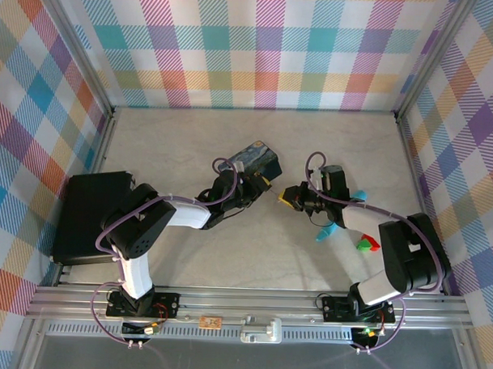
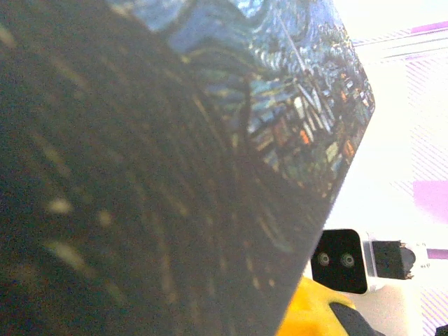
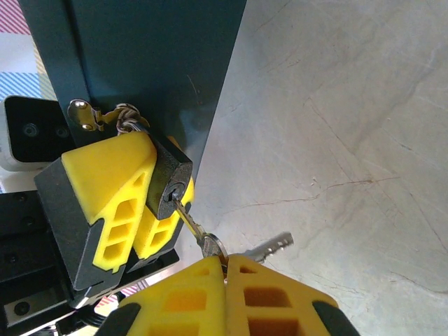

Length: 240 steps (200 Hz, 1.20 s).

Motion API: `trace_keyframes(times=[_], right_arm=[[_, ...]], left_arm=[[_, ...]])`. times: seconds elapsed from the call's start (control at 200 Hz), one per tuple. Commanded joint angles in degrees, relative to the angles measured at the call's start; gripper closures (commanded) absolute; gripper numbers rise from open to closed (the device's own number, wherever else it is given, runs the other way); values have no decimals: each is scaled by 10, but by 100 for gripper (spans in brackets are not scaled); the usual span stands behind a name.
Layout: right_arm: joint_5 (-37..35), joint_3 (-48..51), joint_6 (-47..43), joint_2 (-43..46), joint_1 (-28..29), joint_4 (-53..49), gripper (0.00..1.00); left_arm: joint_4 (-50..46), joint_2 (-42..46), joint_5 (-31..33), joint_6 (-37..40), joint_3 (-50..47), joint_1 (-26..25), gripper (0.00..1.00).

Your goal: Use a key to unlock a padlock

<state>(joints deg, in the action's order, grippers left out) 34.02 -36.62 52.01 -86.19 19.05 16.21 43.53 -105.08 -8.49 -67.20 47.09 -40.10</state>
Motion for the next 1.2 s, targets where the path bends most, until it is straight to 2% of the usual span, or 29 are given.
trace_keyframes(times=[0.0, 0.47, 0.675, 0.83, 0.995, 1.195], right_arm=[[8, 1, 16, -9, 6, 39, 100], [10, -18, 24, -33, 18, 62, 100], [27, -48, 72, -83, 15, 121, 100], [42, -65, 101, -95, 0, 146, 100], [61, -57, 140, -89, -2, 158, 100], [72, -26, 193, -88, -1, 209, 100]], left_arm=[[26, -6, -1, -17, 15, -7, 100], [27, -6, -3, -24, 25, -19, 100], [36, -9, -15, -40, 21, -43, 100], [5, -3, -24, -28, 13, -59, 100], [-14, 1, 6, -3, -10, -61, 100], [-27, -15, 37, 28, 7, -61, 100]])
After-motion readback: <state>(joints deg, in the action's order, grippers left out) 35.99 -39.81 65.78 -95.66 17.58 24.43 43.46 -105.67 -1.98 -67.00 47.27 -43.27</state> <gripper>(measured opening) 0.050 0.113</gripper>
